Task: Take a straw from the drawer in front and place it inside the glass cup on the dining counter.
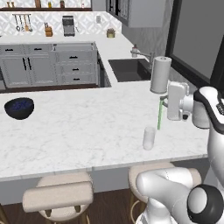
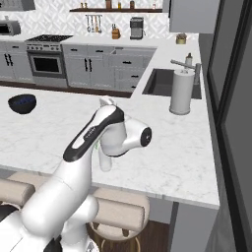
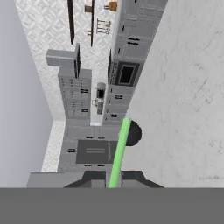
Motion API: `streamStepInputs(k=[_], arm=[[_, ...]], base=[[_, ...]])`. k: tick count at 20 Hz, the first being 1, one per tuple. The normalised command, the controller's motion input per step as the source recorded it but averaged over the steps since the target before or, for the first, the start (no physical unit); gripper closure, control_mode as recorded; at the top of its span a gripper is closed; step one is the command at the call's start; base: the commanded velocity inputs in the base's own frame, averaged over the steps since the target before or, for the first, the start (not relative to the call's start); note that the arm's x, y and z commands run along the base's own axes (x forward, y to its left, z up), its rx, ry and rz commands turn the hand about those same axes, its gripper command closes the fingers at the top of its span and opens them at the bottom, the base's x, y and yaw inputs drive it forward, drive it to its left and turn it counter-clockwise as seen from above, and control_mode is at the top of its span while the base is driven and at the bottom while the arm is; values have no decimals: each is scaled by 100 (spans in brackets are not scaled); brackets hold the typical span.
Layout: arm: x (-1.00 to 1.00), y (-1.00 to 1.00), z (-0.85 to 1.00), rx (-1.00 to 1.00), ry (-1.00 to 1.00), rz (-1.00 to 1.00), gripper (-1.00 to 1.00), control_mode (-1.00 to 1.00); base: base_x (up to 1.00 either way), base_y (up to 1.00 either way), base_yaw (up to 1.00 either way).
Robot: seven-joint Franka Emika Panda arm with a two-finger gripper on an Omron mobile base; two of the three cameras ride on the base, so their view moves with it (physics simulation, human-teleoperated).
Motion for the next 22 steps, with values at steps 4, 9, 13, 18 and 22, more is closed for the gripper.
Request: streamStepInputs(k=[4,9,13,18,22], arm=[[34,-2,-20,1,-10,0,100,-100],[21,-11,-17,0,-6,0,100,-100],[11,-15,-15,0,-5,0,100,-100],[0,-4,-17,0,-6,0,100,-100],[1,0,-11,0,-7,0,100,-100]], base=[[0,0,0],[0,0,0],[0,0,0],[0,0,0],[0,0,0]])
